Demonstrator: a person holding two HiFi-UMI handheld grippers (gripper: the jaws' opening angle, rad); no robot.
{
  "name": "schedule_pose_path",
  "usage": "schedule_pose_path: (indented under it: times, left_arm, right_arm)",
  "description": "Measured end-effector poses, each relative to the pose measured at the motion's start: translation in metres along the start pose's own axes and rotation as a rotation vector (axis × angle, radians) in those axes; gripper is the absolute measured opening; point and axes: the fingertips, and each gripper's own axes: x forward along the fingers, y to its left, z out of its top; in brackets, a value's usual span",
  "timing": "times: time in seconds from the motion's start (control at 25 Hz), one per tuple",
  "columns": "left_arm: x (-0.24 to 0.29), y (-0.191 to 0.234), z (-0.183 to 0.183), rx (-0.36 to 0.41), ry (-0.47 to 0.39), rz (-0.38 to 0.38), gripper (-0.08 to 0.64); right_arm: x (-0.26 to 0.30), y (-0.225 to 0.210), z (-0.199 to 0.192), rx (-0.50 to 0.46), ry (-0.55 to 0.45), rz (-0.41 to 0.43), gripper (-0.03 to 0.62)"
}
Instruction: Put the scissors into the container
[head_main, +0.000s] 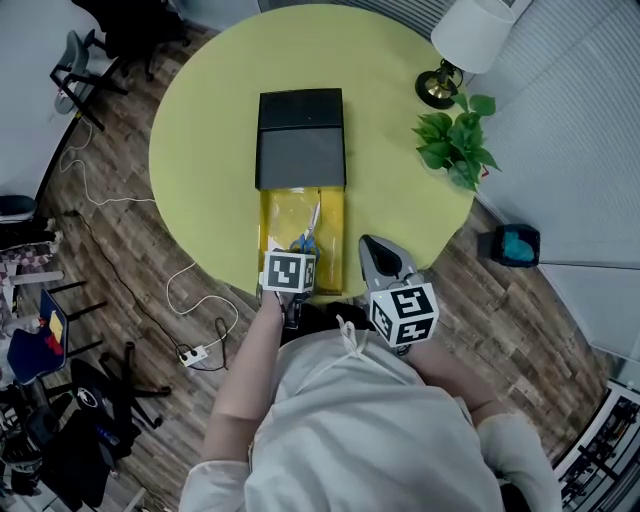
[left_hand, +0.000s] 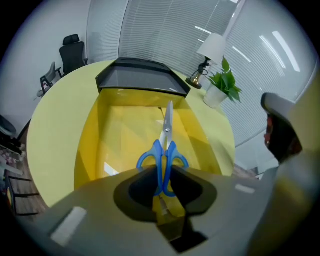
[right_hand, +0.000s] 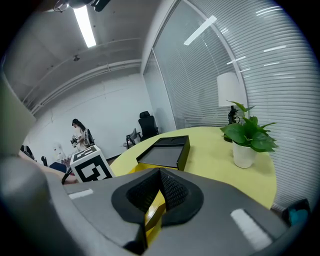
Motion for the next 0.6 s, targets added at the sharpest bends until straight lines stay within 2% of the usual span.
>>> schedule_pose_path:
  times: [0.16,0.52,0.6]
  left_arm:
    - [0.007,0.0,-0.004,0.008,0.045,-0.006,0.083]
    - [0.005,0.0,-0.004,-0.024,0.04,-0.046,0.084]
    - [0.003,-0.003,-0.002,-0.018,0.028,-0.058,0.114]
  right_arm:
    - [-0.003,0.0,0.007,0.006,-0.031,0.0,0.0]
    - [-0.005,0.0,0.017,-0.001,-0.03,-0.009,0.0]
    - [-0.005,0.0,0.017,-0.004,-0.026,-0.009,0.0]
